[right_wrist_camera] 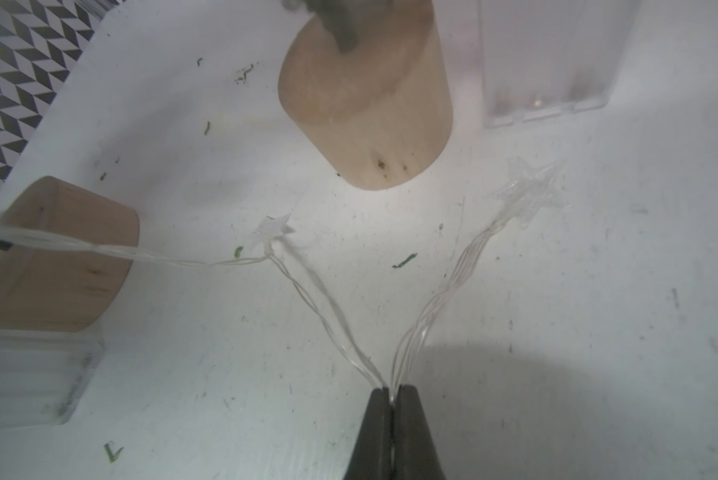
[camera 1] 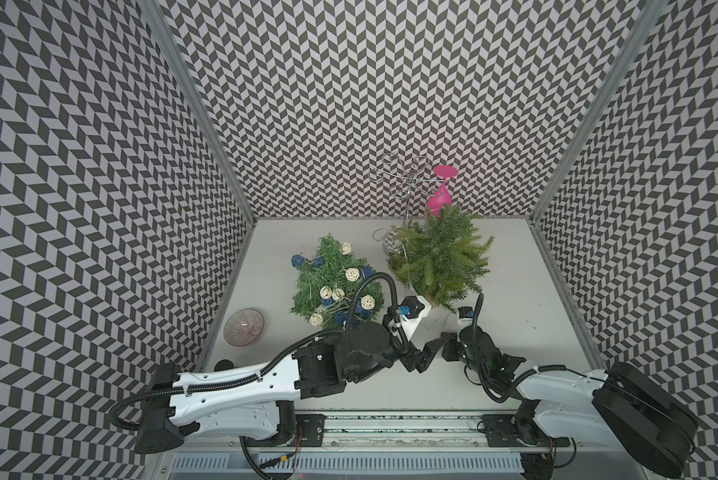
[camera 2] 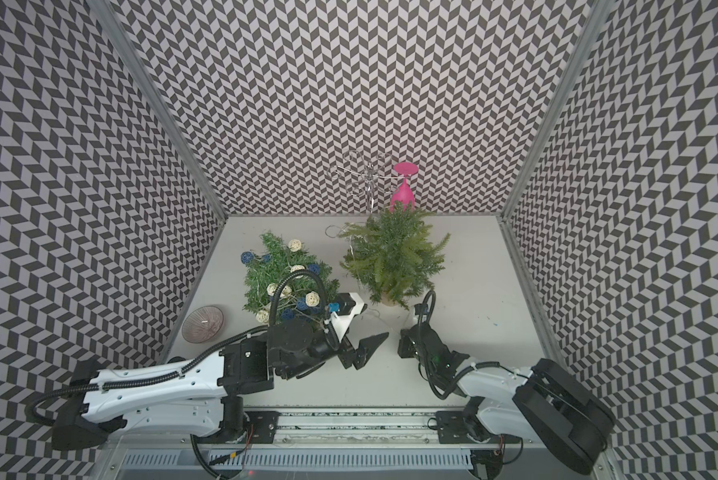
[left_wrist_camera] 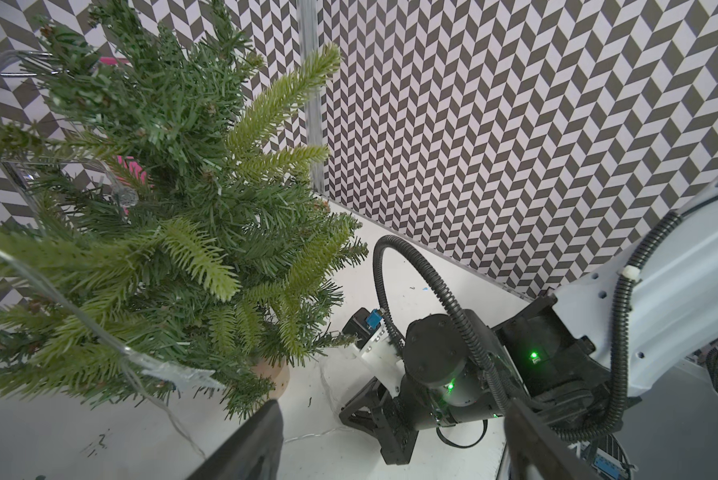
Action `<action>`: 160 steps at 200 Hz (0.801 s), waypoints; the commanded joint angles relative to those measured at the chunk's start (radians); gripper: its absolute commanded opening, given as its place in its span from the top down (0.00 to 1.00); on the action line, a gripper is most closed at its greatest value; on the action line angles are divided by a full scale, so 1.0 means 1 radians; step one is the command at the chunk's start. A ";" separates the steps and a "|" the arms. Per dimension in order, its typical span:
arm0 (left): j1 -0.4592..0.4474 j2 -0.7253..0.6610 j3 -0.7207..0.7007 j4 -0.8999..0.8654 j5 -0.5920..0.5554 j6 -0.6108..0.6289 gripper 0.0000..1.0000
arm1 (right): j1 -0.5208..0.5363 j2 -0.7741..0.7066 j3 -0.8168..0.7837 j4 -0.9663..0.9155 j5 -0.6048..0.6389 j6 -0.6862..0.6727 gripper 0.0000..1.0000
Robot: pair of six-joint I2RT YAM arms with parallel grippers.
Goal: Wrap string light around the christmas tree
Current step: Pick up the light string from the center of the board.
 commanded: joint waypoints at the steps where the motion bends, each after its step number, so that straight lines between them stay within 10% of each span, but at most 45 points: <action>1: 0.013 0.004 0.000 0.020 0.022 -0.013 0.18 | -0.003 -0.160 -0.006 -0.045 0.089 0.028 1.00; 72: 0.076 0.061 -0.003 0.065 0.095 0.008 0.18 | -0.009 -0.708 -0.024 -0.304 0.204 0.024 1.00; 160: 0.082 0.105 -0.012 0.113 -0.120 0.005 0.20 | -0.041 -0.768 0.275 -0.428 0.408 -0.081 1.00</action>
